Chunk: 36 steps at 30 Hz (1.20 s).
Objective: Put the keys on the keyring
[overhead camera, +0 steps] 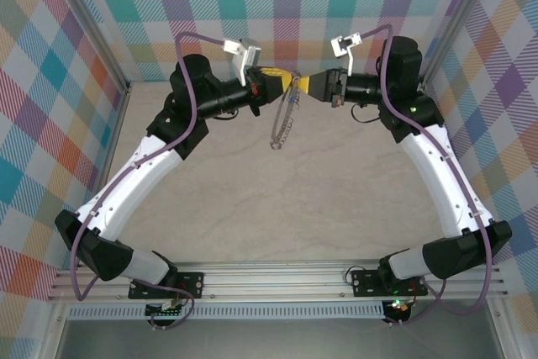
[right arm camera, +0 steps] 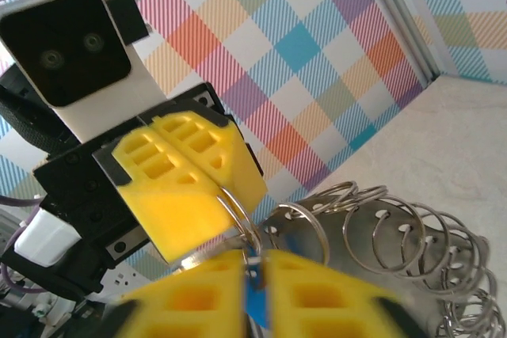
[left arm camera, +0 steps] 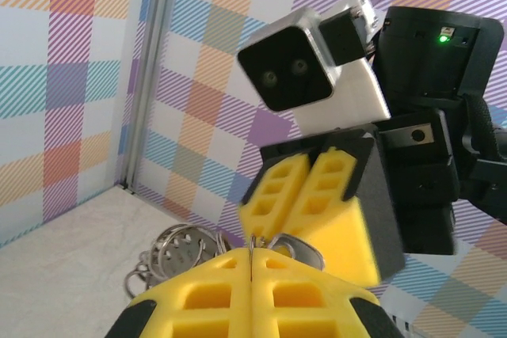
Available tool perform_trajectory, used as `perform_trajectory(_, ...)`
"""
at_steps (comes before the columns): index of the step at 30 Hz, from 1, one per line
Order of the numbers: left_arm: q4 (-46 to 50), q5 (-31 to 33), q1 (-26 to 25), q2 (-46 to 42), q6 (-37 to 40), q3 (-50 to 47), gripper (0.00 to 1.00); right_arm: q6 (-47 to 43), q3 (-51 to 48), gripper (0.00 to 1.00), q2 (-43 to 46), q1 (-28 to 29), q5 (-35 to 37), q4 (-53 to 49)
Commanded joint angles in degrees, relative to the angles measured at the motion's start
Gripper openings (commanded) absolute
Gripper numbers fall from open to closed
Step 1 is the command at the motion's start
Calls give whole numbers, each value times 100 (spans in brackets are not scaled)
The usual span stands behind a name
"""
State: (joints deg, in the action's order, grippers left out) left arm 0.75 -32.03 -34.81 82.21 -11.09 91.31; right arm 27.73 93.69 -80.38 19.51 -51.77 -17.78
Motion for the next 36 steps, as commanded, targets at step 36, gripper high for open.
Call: perform_trajectory(36,-1850,-361,89,277,-937,50,0,2659,-589,51,-100,-328,44,3939)
